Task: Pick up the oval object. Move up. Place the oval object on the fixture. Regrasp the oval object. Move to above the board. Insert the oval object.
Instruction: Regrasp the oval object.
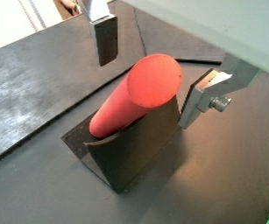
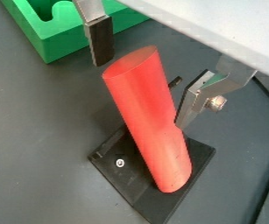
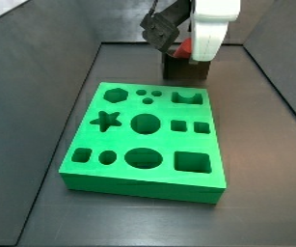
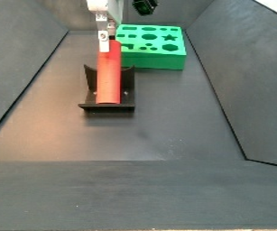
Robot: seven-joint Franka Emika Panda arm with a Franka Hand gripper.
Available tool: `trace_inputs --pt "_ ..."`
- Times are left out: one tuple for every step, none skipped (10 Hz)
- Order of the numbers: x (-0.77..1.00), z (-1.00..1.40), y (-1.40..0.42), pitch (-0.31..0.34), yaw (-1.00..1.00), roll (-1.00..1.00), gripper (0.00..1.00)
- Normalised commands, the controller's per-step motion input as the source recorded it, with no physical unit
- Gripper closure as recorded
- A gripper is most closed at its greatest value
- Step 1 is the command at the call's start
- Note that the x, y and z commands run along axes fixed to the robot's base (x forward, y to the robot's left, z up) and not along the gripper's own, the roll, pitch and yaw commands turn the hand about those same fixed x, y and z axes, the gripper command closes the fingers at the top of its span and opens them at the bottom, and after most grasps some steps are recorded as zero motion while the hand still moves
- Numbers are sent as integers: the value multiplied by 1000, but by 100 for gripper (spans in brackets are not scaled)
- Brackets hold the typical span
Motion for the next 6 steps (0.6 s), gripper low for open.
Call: trace_inputs --pt "78 6 -8 222 51 -53 0" --pt "78 6 -9 222 51 -53 0" --pt "78 6 -8 222 51 -53 0" --pt "78 6 -9 222 51 -53 0" --pt "78 6 -8 222 51 -53 0" --pt "78 6 -8 222 51 -53 0"
